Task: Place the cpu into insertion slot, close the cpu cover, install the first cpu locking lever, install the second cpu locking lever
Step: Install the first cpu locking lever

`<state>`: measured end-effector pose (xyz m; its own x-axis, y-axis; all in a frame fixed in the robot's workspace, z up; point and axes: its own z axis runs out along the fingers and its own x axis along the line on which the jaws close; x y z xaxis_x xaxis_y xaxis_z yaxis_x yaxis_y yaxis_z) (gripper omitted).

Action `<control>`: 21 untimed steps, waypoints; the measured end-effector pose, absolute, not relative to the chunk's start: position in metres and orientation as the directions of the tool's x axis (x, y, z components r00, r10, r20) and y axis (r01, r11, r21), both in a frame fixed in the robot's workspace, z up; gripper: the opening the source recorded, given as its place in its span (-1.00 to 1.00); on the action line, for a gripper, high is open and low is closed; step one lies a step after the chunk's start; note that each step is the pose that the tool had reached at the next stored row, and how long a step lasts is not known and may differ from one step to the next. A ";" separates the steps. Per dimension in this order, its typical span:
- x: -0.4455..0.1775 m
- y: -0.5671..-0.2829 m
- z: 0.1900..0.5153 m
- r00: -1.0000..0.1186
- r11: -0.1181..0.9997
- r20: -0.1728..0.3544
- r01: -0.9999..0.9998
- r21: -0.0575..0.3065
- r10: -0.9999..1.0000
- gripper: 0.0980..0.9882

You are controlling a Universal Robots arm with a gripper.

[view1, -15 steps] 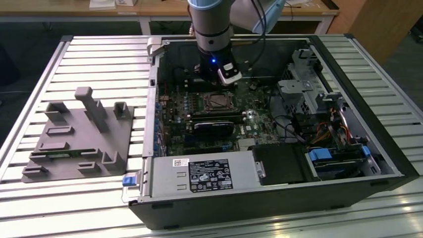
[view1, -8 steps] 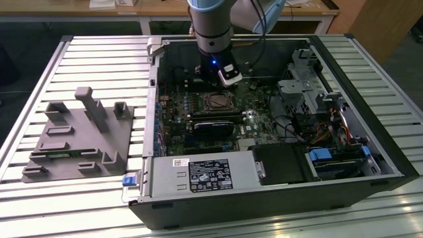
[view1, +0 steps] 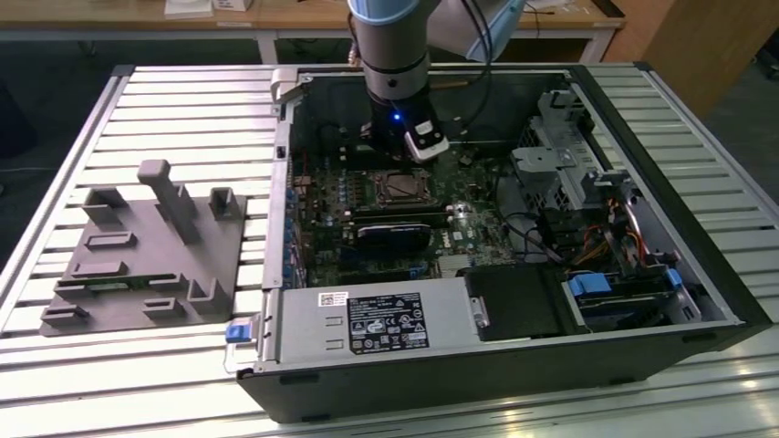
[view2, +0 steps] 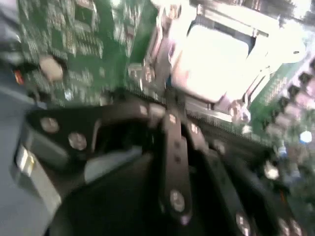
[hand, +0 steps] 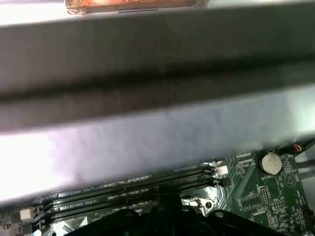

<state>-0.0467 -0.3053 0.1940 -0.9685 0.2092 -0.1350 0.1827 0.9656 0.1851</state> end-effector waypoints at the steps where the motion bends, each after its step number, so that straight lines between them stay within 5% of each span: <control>1: -0.047 -0.306 0.194 -0.969 0.966 -0.135 0.183 0.185 0.209 -0.98; 21: -0.046 -0.306 0.220 -0.969 0.967 -0.136 0.181 0.181 0.207 -0.98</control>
<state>-0.0464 -0.3061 0.2202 -0.9689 0.2066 -0.1359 0.1807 0.9667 0.1814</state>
